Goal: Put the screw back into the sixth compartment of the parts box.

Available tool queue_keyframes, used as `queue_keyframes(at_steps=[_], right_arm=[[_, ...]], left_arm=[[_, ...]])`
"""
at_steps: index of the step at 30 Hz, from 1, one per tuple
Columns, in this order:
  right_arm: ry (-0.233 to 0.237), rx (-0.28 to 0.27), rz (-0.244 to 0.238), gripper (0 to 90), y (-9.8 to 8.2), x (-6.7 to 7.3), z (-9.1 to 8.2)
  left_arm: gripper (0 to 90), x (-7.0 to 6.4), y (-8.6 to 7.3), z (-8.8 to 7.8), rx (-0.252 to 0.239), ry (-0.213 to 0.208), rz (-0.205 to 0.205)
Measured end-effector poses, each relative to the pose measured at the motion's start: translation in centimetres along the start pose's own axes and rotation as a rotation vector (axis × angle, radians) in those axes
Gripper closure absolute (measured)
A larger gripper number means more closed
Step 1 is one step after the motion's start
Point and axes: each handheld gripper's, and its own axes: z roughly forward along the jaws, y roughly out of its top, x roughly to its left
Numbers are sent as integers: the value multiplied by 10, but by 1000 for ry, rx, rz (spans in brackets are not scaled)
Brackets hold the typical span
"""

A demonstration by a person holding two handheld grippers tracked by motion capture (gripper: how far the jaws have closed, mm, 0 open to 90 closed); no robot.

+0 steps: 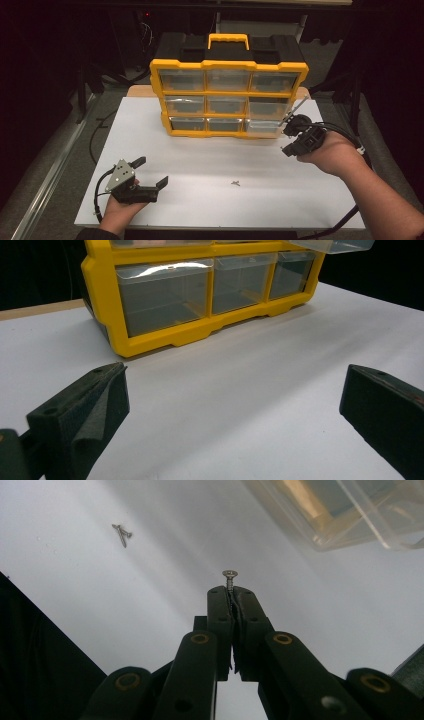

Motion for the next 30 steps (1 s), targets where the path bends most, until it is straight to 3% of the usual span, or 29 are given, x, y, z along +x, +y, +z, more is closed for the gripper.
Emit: queue_keyframes(at_steps=[24,27,30], right_arm=[[-22,-6,15,897,16,-3,-28],[-25,-18,-8,897,19,-7,-32],[-27,-21,14,897,22,-8,-36]], left_arm=[[1,0,0,-1,-5,-2,0],[1,0,0,-1,-6,-2,1],[1,-1,0,0,-9,-1,-5]])
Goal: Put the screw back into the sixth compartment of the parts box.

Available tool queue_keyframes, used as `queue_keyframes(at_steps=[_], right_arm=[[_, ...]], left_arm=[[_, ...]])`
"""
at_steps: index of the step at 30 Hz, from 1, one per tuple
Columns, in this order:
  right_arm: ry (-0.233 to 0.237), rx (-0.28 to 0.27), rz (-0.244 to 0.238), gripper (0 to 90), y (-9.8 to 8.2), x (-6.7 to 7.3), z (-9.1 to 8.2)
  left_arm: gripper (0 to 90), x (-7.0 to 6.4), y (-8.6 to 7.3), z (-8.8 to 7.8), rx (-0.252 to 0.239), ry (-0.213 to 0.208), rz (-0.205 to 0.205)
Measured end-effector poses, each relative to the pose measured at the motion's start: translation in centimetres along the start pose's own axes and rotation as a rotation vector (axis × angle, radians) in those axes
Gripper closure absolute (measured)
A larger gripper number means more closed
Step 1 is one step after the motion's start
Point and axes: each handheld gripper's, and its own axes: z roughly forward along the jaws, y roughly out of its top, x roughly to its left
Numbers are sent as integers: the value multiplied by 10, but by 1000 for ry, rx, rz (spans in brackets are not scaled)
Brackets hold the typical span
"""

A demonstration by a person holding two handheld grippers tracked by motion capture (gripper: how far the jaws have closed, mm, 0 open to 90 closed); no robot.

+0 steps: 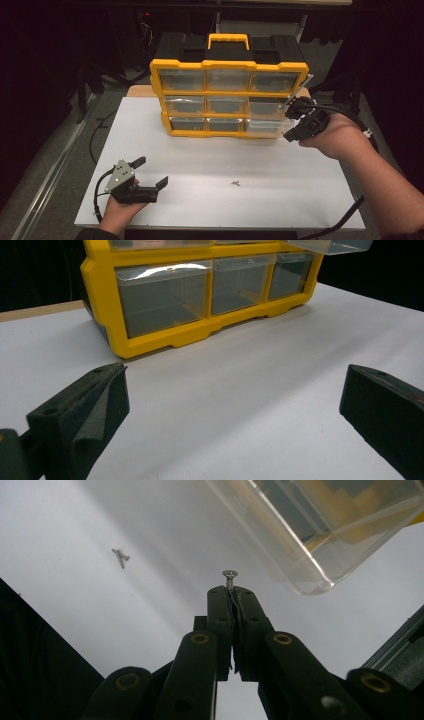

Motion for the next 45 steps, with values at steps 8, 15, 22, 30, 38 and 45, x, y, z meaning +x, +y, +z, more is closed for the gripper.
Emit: queue_keyframes(at_steps=[8,15,22,30,38,45], right_arm=[[-8,-17,-19,897,10,-2,-7],[-10,-16,-18,897,24,-2,-13],[-15,-18,-40,897,37,-2,-14],[-18,-21,-38,897,48,-2,-13],[-18,-21,-34,897,53,-3,-12],[-23,-29,-56,897,57,-1,-12]], left_arm=[[1,1,0,0,0,0,-3],[1,1,0,-1,-2,1,-5],[1,2,0,-2,-2,2,-7],[1,3,-1,-2,-5,6,-14],[1,3,-1,-2,-4,5,-14],[1,3,-1,-2,-4,6,-12]])
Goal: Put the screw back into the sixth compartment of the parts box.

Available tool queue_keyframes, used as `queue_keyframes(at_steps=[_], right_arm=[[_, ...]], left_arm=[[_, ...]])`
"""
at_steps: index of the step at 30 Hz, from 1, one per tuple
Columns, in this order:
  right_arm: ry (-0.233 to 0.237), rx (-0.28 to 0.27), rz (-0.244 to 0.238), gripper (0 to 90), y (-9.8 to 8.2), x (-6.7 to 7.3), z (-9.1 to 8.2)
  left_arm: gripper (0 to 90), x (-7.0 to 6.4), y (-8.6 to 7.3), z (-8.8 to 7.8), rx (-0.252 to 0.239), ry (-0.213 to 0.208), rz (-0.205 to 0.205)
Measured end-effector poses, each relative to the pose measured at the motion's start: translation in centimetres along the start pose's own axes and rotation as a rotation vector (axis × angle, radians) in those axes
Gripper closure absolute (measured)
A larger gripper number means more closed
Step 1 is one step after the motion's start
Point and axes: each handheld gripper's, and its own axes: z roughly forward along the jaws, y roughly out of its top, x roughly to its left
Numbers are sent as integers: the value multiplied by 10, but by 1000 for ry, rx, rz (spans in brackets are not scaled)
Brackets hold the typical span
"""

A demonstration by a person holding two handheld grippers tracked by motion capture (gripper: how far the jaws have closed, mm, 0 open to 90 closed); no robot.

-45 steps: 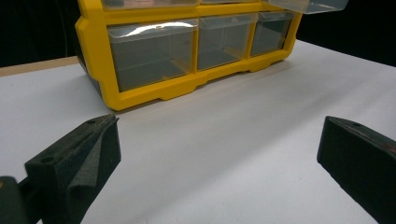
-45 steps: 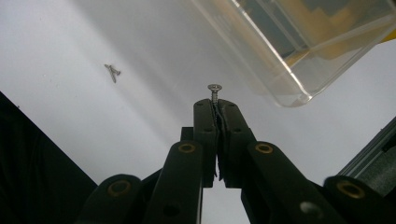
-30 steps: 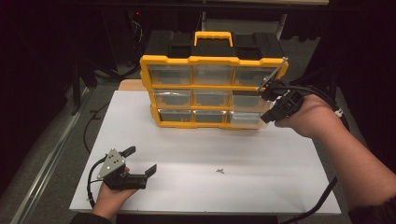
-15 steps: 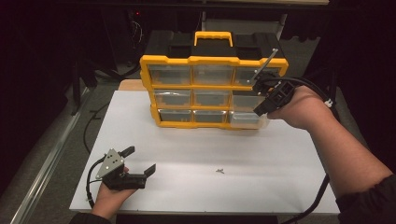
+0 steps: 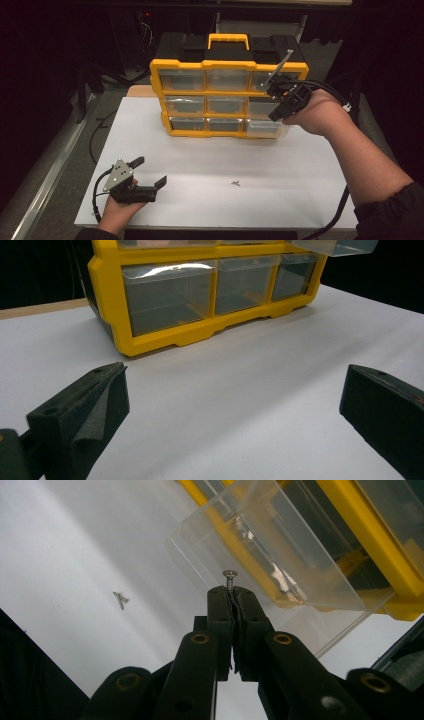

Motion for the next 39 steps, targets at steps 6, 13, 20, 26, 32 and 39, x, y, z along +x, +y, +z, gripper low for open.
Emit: queue_keyframes(at_steps=[6,13,20,26,32,39], right_arm=[[2,3,-8,897,5,2,2],[-3,2,-12,897,10,3,6],[-6,-4,-2,897,13,1,11],[-5,3,-11,897,15,0,17],[3,7,3,897,17,-1,20],[1,14,4,897,18,-4,24]], left_arm=[[1,0,0,0,0,0,1],[1,0,0,0,0,-1,2],[1,0,0,0,0,0,2],[1,0,0,-1,-1,0,2],[1,0,0,-1,-1,2,1],[1,0,0,-2,-2,6,0]])
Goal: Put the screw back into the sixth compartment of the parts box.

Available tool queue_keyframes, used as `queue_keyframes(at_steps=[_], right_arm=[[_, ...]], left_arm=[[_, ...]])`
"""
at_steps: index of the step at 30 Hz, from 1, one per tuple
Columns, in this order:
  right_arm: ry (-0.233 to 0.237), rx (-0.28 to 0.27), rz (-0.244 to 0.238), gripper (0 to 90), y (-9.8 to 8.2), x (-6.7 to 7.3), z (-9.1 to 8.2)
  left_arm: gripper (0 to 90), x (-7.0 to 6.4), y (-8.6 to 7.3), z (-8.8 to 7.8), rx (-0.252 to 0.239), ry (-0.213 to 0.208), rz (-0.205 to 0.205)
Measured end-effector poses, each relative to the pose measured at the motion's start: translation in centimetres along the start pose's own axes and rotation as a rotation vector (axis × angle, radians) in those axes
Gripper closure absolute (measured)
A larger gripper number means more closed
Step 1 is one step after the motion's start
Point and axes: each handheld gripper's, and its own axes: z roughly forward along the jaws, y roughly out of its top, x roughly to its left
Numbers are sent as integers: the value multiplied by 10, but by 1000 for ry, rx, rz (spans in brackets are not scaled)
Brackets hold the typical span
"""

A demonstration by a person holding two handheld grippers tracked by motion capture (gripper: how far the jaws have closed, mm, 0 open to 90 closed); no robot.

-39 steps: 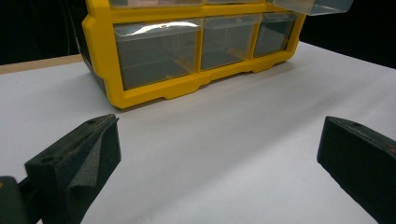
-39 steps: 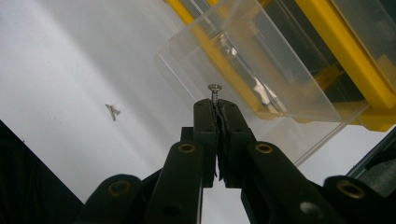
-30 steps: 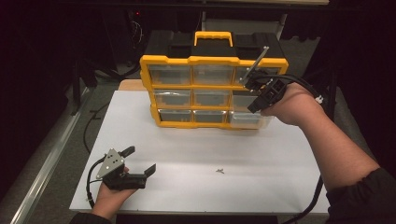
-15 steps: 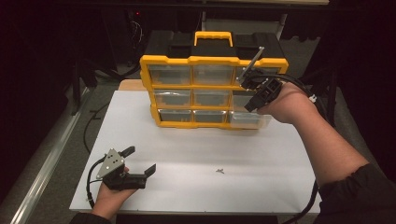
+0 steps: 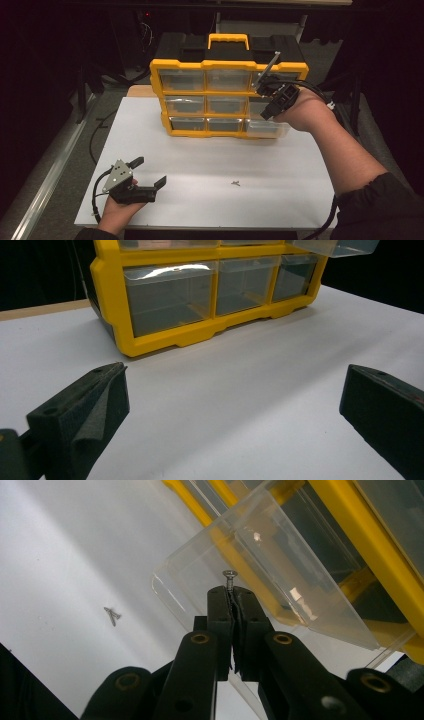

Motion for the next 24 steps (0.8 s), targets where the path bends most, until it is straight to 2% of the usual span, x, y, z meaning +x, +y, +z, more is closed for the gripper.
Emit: queue_keyframes(at_steps=[1,2,3,4,6,9,12,13,19,20,24], right_arm=[[-4,-1,2,897,0,0,1],[1,11,24,896,0,1,1],[-2,1,4,896,0,-1,2],[-6,4,19,896,0,-1,3],[-3,3,8,895,1,-2,4],[-3,-1,22,890,1,-2,4],[4,-17,9,841,1,-3,3],[3,-10,35,837,1,-2,2],[-4,-34,20,819,-1,-5,-2],[-4,-32,36,814,-2,-4,-4],[1,-40,49,807,-6,-2,-9]], left_arm=[[1,0,0,0,0,0,0],[1,0,0,0,0,0,0],[1,0,0,0,0,-1,0],[1,0,0,0,1,-1,1],[1,0,0,0,1,-1,1],[1,0,0,0,-1,-2,0],[1,0,0,0,0,-1,2],[1,0,0,0,1,-1,2],[1,0,0,0,2,-2,2],[1,0,0,0,2,-2,2],[1,0,0,1,5,-3,4]])
